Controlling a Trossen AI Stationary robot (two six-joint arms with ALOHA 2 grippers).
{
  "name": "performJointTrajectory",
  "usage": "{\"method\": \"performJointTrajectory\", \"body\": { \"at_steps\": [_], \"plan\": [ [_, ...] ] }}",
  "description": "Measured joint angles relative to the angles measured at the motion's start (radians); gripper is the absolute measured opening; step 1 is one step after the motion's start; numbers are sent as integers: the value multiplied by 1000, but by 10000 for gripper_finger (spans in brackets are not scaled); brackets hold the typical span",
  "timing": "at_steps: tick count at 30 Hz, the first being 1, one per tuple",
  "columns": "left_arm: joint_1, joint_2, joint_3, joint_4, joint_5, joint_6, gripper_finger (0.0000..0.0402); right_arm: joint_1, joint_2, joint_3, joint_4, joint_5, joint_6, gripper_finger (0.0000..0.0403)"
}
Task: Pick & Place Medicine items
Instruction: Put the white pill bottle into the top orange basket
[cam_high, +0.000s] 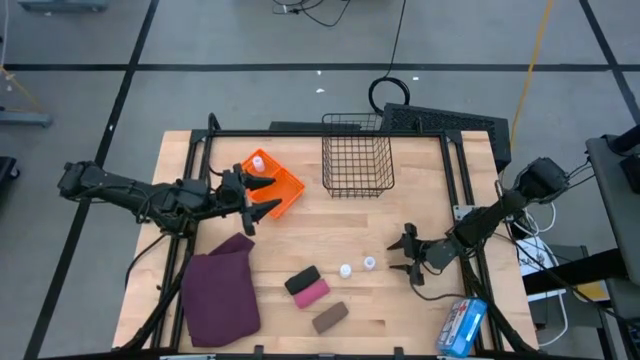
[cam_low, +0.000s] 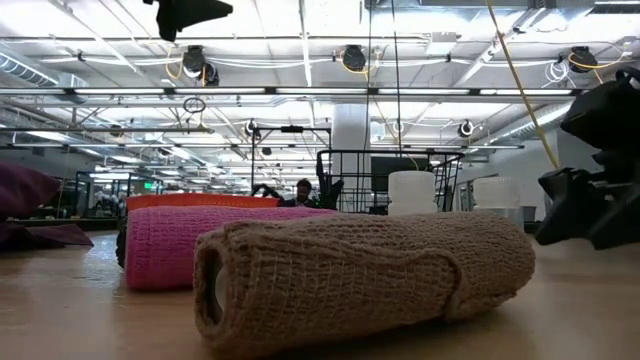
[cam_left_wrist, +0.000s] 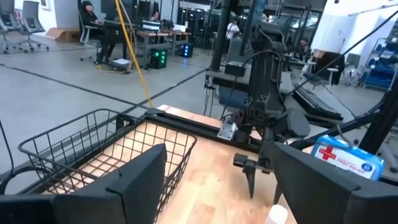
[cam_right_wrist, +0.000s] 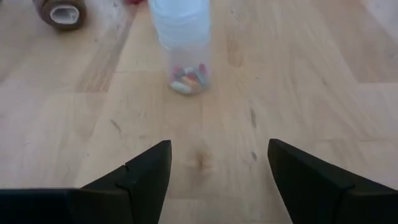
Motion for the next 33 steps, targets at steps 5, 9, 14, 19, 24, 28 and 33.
{"method": "performJointTrajectory", "body": {
  "at_steps": [5, 9, 14, 19, 24, 28, 33],
  "plan": [
    [1, 0, 0, -1, 0, -14, 292, 0, 44, 0, 66, 1, 0, 245],
    [1, 0, 0, -1, 0, -17, 292, 0, 90, 1, 134, 2, -1, 245],
    [1, 0, 0, -1, 0, -18, 292, 0, 174, 50, 148, 1, -38, 243],
    [1, 0, -1, -1, 0, -16, 292, 0, 254, 125, 146, 3, -113, 242],
    [1, 0, -1, -3, 0, -15, 292, -13, 325, 171, 172, 6, -130, 242],
    [1, 0, -1, -4, 1, -9, 292, -28, 368, 180, 220, 3, -130, 242],
    [1, 0, -2, -4, 1, 0, 292, -43, 409, 180, 275, 10, -126, 242]
  ]
}}
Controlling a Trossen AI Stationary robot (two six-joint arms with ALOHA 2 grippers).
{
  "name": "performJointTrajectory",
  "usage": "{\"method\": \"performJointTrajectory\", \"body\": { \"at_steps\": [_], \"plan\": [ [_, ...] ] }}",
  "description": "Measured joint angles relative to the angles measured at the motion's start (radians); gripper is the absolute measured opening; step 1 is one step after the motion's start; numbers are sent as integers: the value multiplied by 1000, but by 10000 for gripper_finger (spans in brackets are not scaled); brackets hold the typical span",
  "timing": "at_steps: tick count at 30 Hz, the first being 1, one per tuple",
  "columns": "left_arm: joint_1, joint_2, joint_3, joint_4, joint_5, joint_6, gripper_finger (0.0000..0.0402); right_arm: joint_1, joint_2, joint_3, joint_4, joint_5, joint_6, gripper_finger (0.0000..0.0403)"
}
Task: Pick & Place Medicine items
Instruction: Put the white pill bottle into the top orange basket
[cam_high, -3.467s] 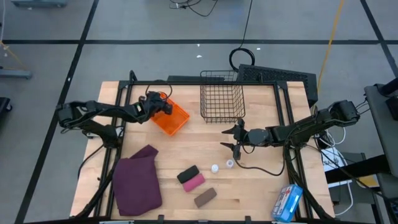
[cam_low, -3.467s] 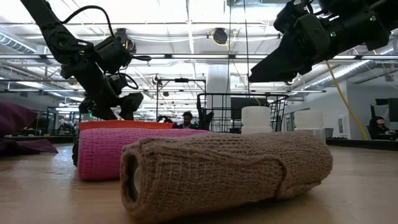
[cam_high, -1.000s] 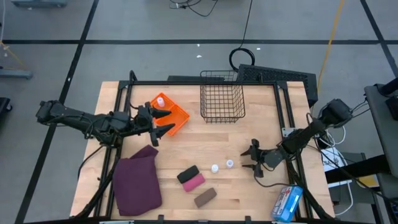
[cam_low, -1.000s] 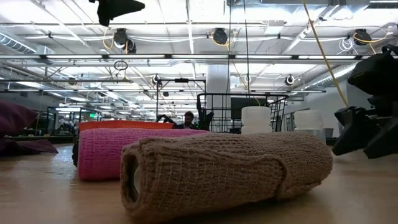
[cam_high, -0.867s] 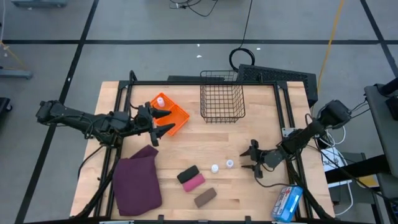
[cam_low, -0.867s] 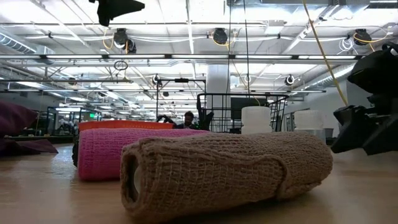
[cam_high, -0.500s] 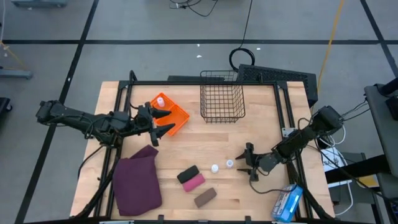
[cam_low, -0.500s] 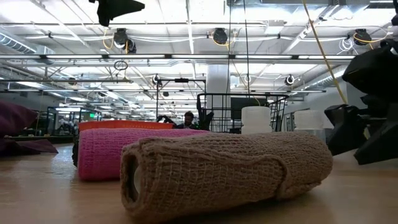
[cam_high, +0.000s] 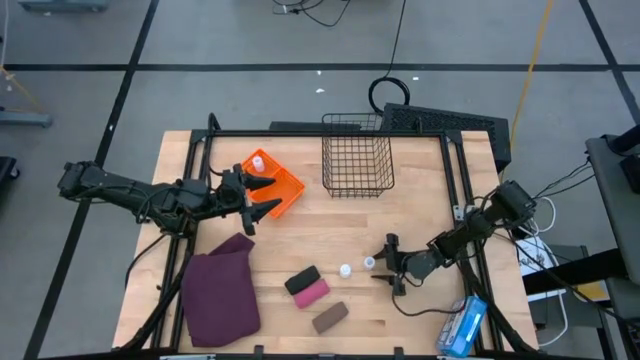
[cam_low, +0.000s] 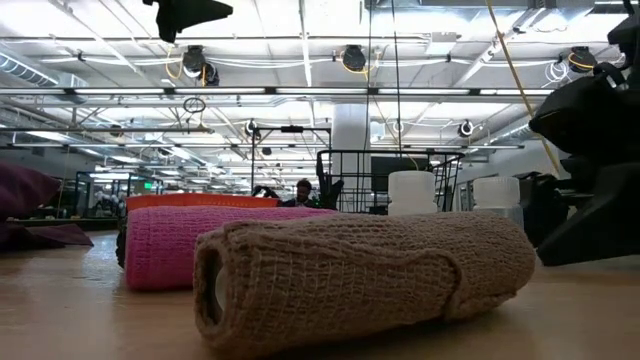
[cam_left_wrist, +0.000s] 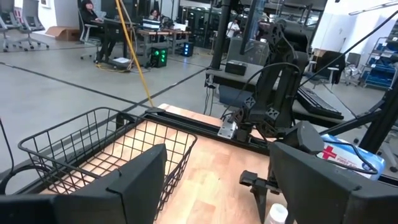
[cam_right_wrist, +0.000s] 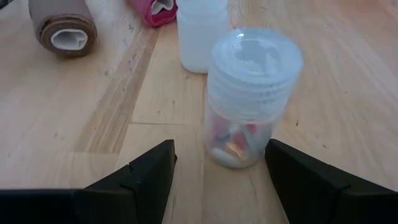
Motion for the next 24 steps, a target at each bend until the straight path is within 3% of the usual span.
{"method": "performJointTrajectory", "body": {
  "at_steps": [8, 24],
  "plan": [
    [0, 0, 0, -1, 0, 34, 292, -8, 9, 0, -1, 93, 3, 242],
    [0, 0, 0, -1, 0, 66, 292, -31, 9, 30, -6, 74, -4, 242]
  ]
}}
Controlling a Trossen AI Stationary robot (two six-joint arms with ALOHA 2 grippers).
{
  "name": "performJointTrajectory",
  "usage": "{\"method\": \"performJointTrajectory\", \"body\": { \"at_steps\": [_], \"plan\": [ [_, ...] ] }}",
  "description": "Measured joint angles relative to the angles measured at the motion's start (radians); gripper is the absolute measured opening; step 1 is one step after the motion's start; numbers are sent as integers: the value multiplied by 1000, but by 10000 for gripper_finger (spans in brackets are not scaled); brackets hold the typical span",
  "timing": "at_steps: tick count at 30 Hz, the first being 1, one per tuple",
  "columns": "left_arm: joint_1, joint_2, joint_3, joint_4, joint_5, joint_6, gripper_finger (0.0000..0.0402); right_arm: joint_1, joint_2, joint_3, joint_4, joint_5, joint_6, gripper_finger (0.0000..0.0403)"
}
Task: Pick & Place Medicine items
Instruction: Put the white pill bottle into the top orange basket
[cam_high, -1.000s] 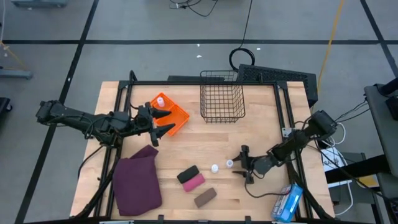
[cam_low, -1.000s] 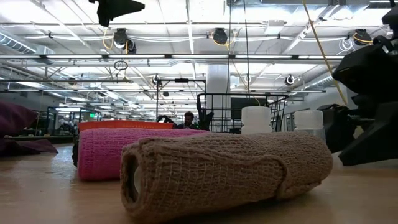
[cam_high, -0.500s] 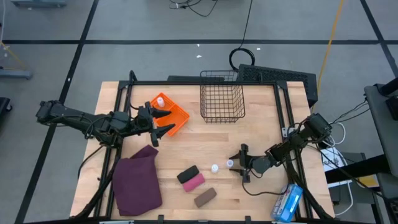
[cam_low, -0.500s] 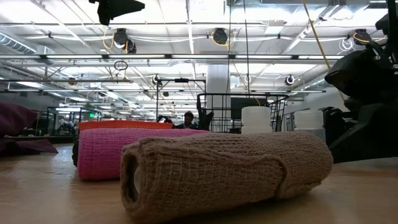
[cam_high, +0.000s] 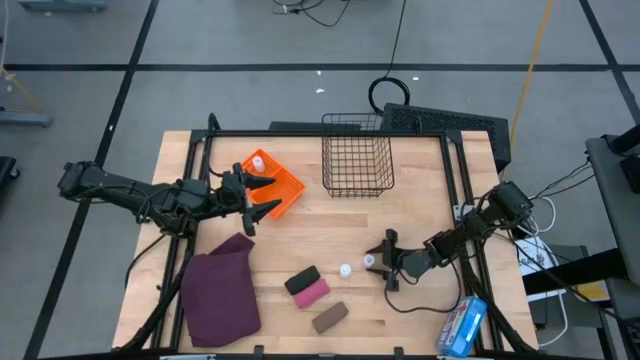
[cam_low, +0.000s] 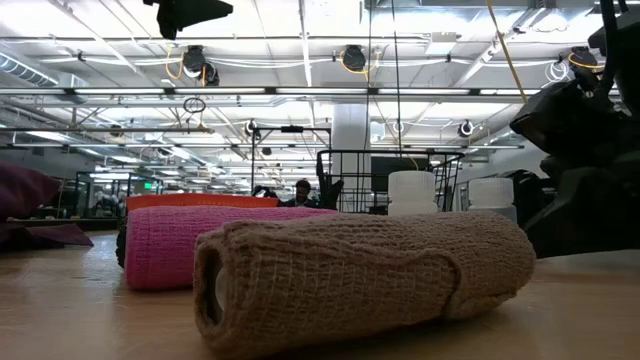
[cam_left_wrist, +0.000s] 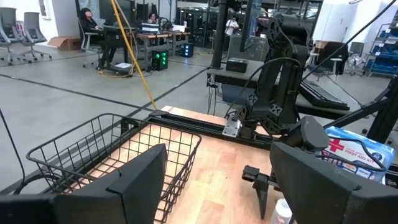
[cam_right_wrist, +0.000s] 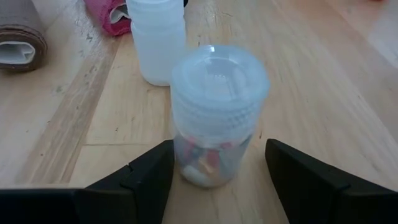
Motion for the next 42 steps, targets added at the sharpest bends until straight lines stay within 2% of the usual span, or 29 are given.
{"method": "performJointTrajectory", "body": {
  "at_steps": [31, 42],
  "plan": [
    [0, 0, 0, -4, 0, -34, 292, -1, -1, -1, 0, -5, 41, 240],
    [0, 0, 0, -3, 0, -29, 292, 0, -1, -1, 1, -9, 24, 179]
  ]
}}
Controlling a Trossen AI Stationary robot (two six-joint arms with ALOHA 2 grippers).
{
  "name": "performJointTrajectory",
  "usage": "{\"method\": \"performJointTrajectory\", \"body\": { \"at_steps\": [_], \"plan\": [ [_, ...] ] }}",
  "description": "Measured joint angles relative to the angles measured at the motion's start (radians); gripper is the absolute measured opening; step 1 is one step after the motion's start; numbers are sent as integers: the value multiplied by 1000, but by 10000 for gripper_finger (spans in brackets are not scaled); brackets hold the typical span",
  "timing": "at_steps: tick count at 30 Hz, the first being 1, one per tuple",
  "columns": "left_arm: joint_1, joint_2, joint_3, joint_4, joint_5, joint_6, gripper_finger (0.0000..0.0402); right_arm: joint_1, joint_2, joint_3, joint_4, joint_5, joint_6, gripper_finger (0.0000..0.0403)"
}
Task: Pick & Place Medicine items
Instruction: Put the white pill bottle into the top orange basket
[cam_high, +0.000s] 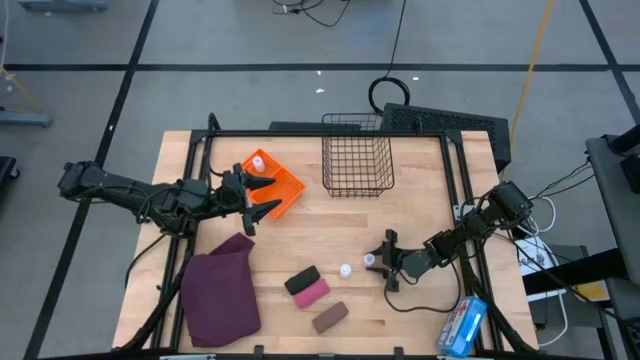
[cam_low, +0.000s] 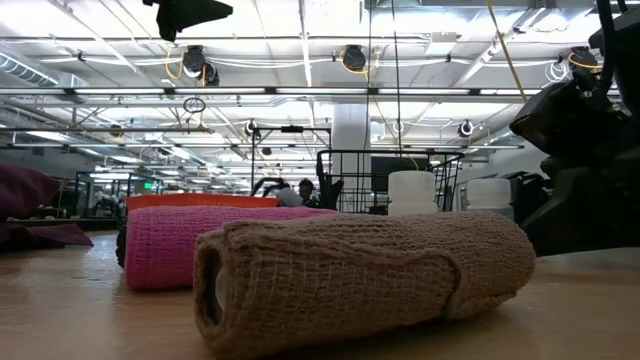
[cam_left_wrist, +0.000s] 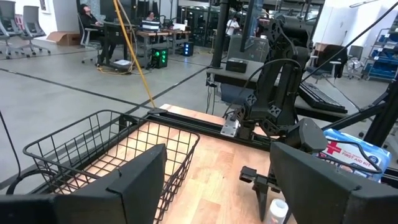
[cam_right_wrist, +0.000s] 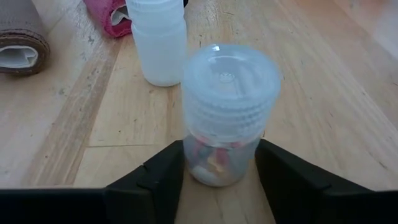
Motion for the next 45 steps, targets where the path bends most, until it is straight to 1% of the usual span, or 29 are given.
{"method": "performJointTrajectory", "body": {
  "at_steps": [7, 11, 15, 20, 25, 28, 33, 41, 43, 45],
  "plan": [
    [0, 0, 0, 0, 0, 2, 292, 0, 0, 0, 2, 3, -25, 137],
    [0, 5, 0, 2, 0, 2, 292, 0, 0, 0, 2, 4, -25, 140],
    [0, 37, -1, -1, 0, 2, 292, 0, 0, 0, 2, 4, -25, 147],
    [0, 90, -1, 11, 0, 2, 292, 0, 0, 0, 5, 3, -26, 136],
    [1, 145, -1, 57, 0, 1, 292, -1, -13, 0, 21, 4, -32, 135],
    [3, 166, -1, 71, 0, 2, 292, -9, -62, 0, 24, 7, -40, 136],
    [9, 183, -1, 89, 1, 3, 292, -46, -194, 0, 2, 7, -39, 135],
    [23, 183, -1, 88, 3, -23, 292, -111, -414, 0, -117, -4, -70, 134],
    [23, 183, -1, 87, 3, -24, 292, -129, -462, 0, -159, -26, -70, 134],
    [23, 183, -1, 84, 4, -24, 292, -144, -499, 18, -226, -26, -70, 133]
  ]
}}
